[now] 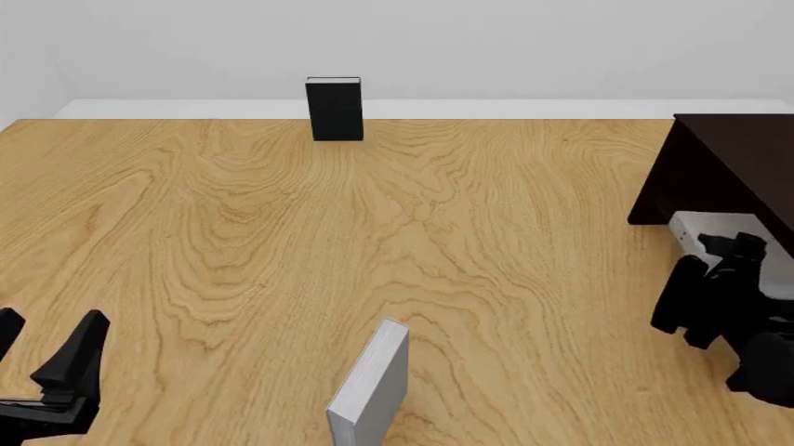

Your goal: Pick up the book on the right and place it on the cabinet shelf.

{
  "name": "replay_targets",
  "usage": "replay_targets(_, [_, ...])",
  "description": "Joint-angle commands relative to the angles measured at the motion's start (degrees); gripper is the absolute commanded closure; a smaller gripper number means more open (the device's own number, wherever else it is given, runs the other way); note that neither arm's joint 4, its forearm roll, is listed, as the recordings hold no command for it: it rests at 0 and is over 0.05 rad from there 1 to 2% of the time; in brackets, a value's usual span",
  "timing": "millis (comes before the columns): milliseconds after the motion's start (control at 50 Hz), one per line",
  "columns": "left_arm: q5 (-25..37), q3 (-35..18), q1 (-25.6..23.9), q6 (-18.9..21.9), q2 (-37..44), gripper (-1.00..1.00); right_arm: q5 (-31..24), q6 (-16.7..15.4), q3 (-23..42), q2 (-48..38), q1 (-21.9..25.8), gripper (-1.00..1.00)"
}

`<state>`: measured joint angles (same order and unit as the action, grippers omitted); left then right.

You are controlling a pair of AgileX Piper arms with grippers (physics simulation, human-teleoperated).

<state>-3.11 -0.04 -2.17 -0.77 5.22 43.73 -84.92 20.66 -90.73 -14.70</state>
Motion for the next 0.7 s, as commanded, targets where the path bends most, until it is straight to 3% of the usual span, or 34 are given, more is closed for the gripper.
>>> replay_targets(20, [-0.1,0.0,0.1,0.0,0.1,-1.00,-1.7,0.3,0.4,1.6,2.6,-1.00])
replay_targets(280, [0.1,0.0,0.0,-0.1,-0.1,-1.00,-6.0,2.2,1.5,5.9,7.8,-1.00])
replay_targets(420, [0.0,0.0,0.0,-0.1,0.0,-1.00,-10.9,5.6,3.1,9.5,11.4,-1.00])
replay_targets(580, [0.3,0.0,0.0,-0.1,-0.3,-1.00,-20.0,13.4,7.6,15.3,14.5,-1.00])
replay_targets(620, [0.2,0.0,0.0,-0.1,-0.2,-1.00,-24.4,17.3,10.2,17.2,14.9,-1.00])
replay_targets(700, [0.1,0.0,0.0,0.0,-0.1,-1.00,-27.3,19.2,11.7,19.7,15.6,-1.00])
